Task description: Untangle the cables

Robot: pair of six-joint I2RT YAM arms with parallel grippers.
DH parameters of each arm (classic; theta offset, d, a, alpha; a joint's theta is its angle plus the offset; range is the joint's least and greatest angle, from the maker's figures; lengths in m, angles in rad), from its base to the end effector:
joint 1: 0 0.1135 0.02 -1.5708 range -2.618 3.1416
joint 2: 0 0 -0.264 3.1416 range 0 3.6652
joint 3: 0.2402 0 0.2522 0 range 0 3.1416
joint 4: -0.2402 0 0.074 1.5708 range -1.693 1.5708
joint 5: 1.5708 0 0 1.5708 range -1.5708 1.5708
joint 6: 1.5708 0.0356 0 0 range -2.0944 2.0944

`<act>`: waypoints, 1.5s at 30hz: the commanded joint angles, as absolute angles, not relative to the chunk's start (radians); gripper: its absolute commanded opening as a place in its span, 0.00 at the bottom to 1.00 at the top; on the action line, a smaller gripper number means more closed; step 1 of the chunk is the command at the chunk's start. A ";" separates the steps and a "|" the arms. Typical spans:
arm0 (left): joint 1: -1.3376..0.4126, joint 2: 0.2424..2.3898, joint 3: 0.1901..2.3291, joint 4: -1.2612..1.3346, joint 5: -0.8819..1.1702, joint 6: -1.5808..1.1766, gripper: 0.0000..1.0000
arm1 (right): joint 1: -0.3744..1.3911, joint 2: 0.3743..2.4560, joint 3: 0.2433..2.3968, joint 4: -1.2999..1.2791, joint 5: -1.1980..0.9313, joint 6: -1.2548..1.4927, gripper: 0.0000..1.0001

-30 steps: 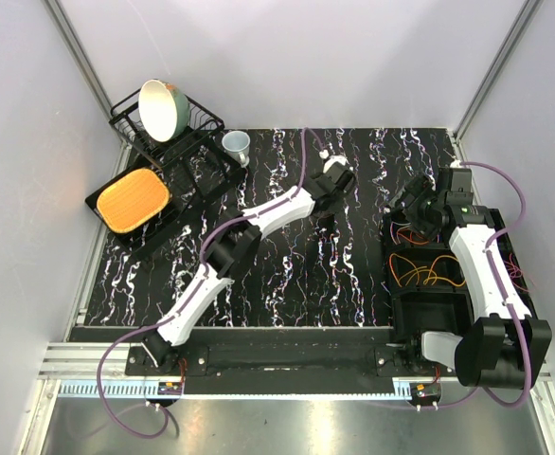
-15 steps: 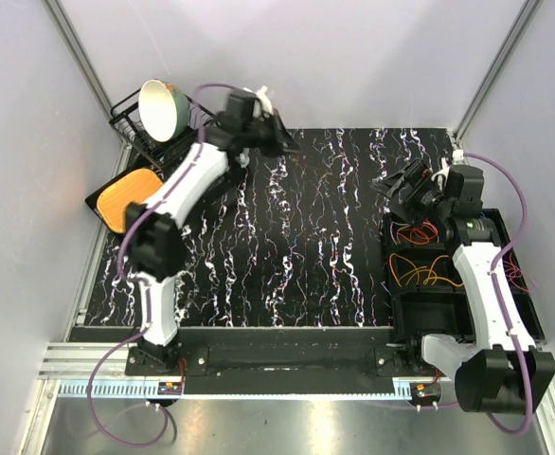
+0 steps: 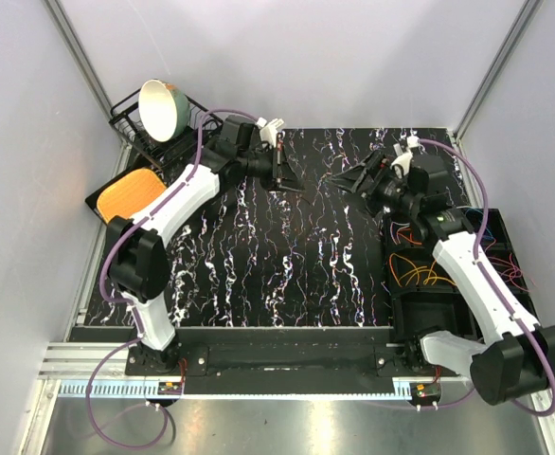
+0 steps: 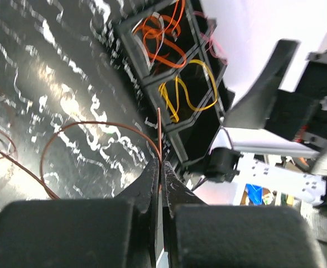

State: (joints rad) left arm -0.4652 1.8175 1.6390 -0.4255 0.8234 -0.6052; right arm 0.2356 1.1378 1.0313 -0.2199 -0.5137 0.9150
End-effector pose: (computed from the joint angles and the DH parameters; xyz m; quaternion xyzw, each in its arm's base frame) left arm 0.3610 -0.2104 0.3293 0.1288 0.8225 -0.5220 0.1857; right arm 0.2474 0.0774 0.3531 0.1223 0.7904 0.4799 0.3607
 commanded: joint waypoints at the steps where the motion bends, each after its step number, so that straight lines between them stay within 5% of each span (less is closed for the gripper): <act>1: -0.465 1.709 1.614 -0.388 0.885 -0.551 0.00 | 0.284 1.175 1.086 -0.130 -0.448 0.979 0.87; 19: -0.540 1.698 1.609 -0.382 0.873 -0.557 0.00 | 0.403 1.275 1.100 -0.069 -0.319 1.009 0.67; 37: -0.561 1.710 1.621 -0.399 0.841 -0.543 0.00 | 0.443 1.336 1.114 -0.087 -0.368 1.028 0.24; 41: -0.564 1.718 1.637 -0.437 0.821 -0.520 0.00 | 0.445 1.338 1.124 -0.097 -0.382 1.042 0.00; 45: -0.565 1.710 1.646 -0.459 0.798 -0.509 0.00 | 0.445 1.316 1.140 -0.118 -0.370 1.037 0.00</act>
